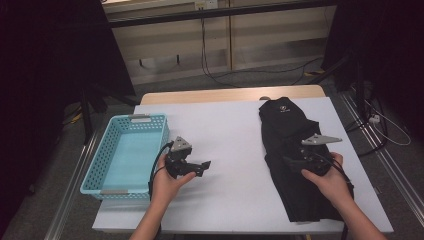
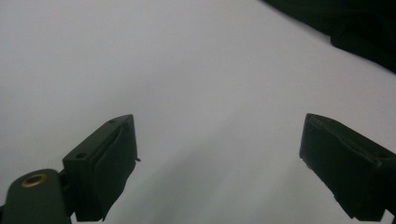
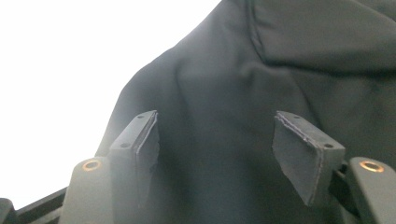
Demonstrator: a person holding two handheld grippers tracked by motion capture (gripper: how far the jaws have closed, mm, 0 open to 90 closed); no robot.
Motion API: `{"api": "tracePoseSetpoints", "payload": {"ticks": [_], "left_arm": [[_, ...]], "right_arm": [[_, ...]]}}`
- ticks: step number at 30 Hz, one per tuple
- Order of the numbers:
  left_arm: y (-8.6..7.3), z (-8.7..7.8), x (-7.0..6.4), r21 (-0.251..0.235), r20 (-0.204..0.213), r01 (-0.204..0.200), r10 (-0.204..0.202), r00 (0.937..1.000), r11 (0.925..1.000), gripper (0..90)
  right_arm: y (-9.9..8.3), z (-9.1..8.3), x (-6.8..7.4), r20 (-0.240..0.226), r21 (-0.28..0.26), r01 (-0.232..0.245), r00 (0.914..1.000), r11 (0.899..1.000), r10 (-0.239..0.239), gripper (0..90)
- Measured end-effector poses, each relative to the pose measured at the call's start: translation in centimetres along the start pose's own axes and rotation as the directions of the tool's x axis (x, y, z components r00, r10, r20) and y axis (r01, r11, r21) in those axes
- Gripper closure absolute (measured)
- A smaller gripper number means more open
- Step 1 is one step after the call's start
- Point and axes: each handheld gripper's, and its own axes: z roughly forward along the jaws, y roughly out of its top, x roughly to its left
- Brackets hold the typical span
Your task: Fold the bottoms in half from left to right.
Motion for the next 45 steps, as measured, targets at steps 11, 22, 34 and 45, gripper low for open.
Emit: {"api": "tracePoseSetpoints", "payload": {"ticks": [11,22,34,45], "left_arm": [[0.1,0.4,0.0,0.005,0.009,0.000,0.000,1.0000,1.0000,11.2],[-0.2,0.5,-0.3,0.010,0.013,0.004,-0.004,0.9999,0.9999,11.3],[-0.3,0.5,0.1,0.009,0.010,0.011,-0.011,0.9999,0.9999,11.3],[-0.4,0.1,0.0,-0.007,0.011,0.018,-0.018,0.9998,0.9998,11.5]], "right_arm": [[2.1,3.5,0.1,0.033,-0.004,-0.030,0.9990,1.000,0.030,25.9],[4.3,6.7,-0.2,0.048,-0.023,-0.065,0.9966,0.998,0.066,28.7],[5.3,10.6,1.5,0.097,0.024,0.018,0.9951,1.000,-0.020,34.4],[5.4,10.7,0.3,0.105,-0.008,-0.036,0.9938,0.999,0.037,79.9]]}}
